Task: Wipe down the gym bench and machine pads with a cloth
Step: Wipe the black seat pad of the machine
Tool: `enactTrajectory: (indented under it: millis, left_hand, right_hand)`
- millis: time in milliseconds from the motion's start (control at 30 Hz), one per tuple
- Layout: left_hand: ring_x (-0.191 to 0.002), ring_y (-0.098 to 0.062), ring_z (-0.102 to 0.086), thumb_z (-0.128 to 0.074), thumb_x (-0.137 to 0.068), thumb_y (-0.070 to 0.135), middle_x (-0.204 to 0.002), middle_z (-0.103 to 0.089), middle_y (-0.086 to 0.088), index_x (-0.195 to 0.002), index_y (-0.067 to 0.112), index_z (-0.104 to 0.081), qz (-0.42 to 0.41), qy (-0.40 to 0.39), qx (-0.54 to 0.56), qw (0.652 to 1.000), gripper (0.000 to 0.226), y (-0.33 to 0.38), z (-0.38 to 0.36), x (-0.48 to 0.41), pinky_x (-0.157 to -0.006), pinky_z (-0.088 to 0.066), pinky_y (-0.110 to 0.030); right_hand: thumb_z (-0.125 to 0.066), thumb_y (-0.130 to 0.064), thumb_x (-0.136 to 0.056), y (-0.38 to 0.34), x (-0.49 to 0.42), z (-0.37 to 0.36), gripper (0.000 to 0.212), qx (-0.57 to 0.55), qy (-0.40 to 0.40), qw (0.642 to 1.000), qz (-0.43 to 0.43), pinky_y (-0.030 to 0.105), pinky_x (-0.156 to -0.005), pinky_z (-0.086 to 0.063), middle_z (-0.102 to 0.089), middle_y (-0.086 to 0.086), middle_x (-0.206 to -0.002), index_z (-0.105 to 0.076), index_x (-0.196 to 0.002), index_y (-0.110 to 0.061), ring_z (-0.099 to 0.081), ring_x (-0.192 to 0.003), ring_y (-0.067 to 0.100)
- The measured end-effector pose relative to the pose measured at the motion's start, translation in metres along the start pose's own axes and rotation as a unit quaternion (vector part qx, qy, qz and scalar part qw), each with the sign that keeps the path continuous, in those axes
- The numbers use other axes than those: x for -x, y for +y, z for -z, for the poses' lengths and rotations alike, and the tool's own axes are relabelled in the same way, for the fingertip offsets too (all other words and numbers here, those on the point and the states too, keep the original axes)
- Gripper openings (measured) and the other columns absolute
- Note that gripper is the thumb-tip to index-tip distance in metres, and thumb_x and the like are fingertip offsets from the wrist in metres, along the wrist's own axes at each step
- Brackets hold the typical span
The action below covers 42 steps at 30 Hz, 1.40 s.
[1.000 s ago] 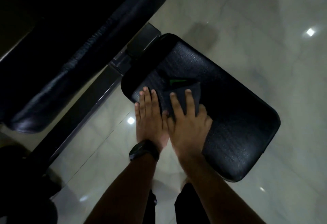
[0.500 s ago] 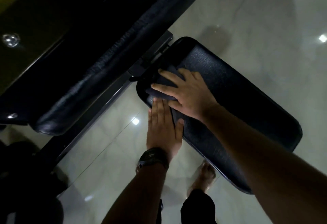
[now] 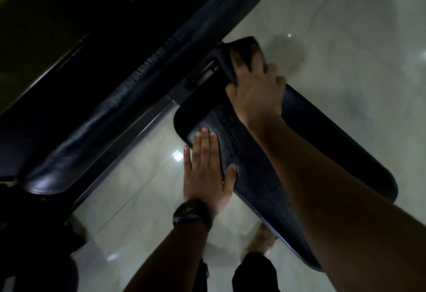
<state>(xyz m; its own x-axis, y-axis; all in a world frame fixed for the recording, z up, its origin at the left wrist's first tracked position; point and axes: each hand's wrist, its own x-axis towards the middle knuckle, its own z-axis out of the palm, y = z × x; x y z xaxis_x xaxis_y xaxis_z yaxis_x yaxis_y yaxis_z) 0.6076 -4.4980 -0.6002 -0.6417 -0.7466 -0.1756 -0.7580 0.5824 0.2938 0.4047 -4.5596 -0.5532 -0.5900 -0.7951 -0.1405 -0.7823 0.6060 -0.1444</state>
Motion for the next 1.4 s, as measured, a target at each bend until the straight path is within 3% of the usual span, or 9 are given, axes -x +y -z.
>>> enactTrajectory:
  millis: [133, 367, 600, 700, 767, 900, 967, 1133, 1400]
  left_hand:
    - [-0.156, -0.025, -0.003, -0.027, -0.102, 0.049, -0.167, -0.005, -0.011, -0.159, 0.007, -0.006, 0.005, -0.002, 0.023, 1.0, 0.074, 0.004, 0.002, -0.002, -0.125, 0.001, -0.042]
    - [-0.145, -0.005, 0.036, -0.011, -0.1, 0.044, -0.163, 0.021, 0.0, -0.156, 0.017, 0.014, 0.024, -0.047, 0.092, 0.994, 0.066, 0.009, 0.014, 0.001, -0.121, 0.016, -0.031]
    - [-0.146, -0.008, 0.034, -0.039, -0.107, 0.018, -0.16, 0.028, 0.008, -0.159, 0.018, 0.01, 0.066, -0.065, 0.207, 0.974, 0.071, 0.022, 0.023, 0.006, -0.12, 0.017, -0.022]
    - [-0.15, -0.01, 0.029, -0.04, -0.107, 0.009, -0.163, 0.021, 0.011, -0.162, 0.021, -0.011, 0.064, -0.11, 0.303, 0.944, 0.063, 0.02, 0.029, 0.015, -0.114, 0.017, -0.009]
    - [-0.153, -0.012, 0.023, -0.041, -0.108, 0.01, -0.163, 0.01, 0.015, -0.153, 0.031, -0.029, 0.092, -0.131, 0.423, 0.892, 0.051, 0.026, 0.042, 0.019, -0.123, 0.009, -0.02]
    - [-0.144, -0.016, -0.038, -0.052, -0.105, 0.029, -0.158, -0.034, 0.008, -0.146, 0.027, -0.05, 0.208, -0.153, 0.55, 0.794, 0.041, 0.047, 0.091, 0.025, -0.11, -0.04, -0.028]
    - [-0.124, -0.018, -0.058, -0.055, -0.104, 0.035, -0.143, -0.057, 0.0, -0.141, 0.028, -0.055, 0.199, -0.168, 0.54, 0.8, 0.038, 0.058, 0.108, 0.026, -0.095, -0.052, -0.027]
    - [-0.129, -0.022, -0.054, -0.051, -0.105, 0.033, -0.147, -0.053, -0.005, -0.154, 0.025, -0.039, 0.174, -0.138, 0.553, 0.803, 0.051, 0.091, 0.18, 0.031, -0.112, -0.044, -0.044]
    - [-0.129, -0.021, -0.053, -0.048, -0.106, 0.036, -0.146, -0.054, -0.005, -0.153, 0.022, -0.04, 0.131, -0.098, 0.528, 0.833, 0.05, 0.122, 0.294, 0.067, -0.112, -0.043, -0.041]
  right_hand:
    - [-0.051, -0.044, -0.097, 0.006, 0.041, -0.005, 0.069, -0.026, 0.044, 0.986, -0.156, 0.052, -0.099, -0.038, -0.022, 0.011, -0.165, -0.022, -0.158, -0.033, -0.039, -0.133, 0.041]
    - [-0.062, -0.045, -0.085, -0.007, 0.127, -0.028, 0.066, -0.002, 0.047, 0.998, 0.031, 0.053, -0.09, -0.045, -0.04, 0.007, -0.158, -0.046, -0.148, -0.037, -0.049, -0.121, 0.042]
    - [-0.074, -0.044, -0.079, -0.021, 0.182, -0.026, 0.071, -0.055, 0.044, 0.981, -0.179, 0.051, -0.084, -0.046, -0.043, 0.013, -0.153, -0.051, -0.145, -0.032, -0.052, -0.112, 0.044]
    - [-0.086, -0.035, -0.072, -0.008, 0.187, -0.017, 0.068, -0.131, 0.043, 0.982, -0.132, 0.047, -0.082, -0.048, -0.048, 0.011, -0.149, -0.062, -0.136, -0.03, -0.054, -0.104, 0.042]
    - [-0.085, -0.029, -0.072, 0.004, 0.189, -0.01, 0.065, -0.174, 0.02, 0.98, -0.092, 0.048, -0.085, -0.049, -0.048, 0.008, -0.149, -0.065, -0.133, -0.031, -0.053, -0.106, 0.041]
    - [-0.083, -0.022, -0.073, 0.004, 0.212, 0.022, 0.071, -0.255, 0.001, 0.96, -0.113, 0.051, -0.095, -0.048, -0.042, 0.004, -0.15, -0.059, -0.139, -0.03, -0.047, -0.117, 0.032]
    - [-0.083, -0.021, -0.073, -0.001, 0.222, 0.039, 0.072, -0.295, 0.029, 0.949, -0.109, 0.043, -0.099, -0.046, -0.039, 0.003, -0.15, -0.058, -0.14, -0.028, -0.044, -0.122, 0.028]
    - [-0.055, -0.018, -0.082, -0.016, 0.232, 0.126, 0.051, -0.494, 0.105, 0.847, -0.166, 0.024, -0.113, -0.034, -0.04, 0.005, -0.148, -0.058, -0.132, -0.009, -0.038, -0.131, 0.002]
    - [-0.051, -0.043, -0.103, -0.051, 0.236, 0.253, 0.048, -0.509, 0.038, 0.779, -0.365, 0.031, -0.087, -0.044, -0.064, 0.013, -0.129, -0.055, -0.136, -0.009, -0.062, -0.111, 0.03]
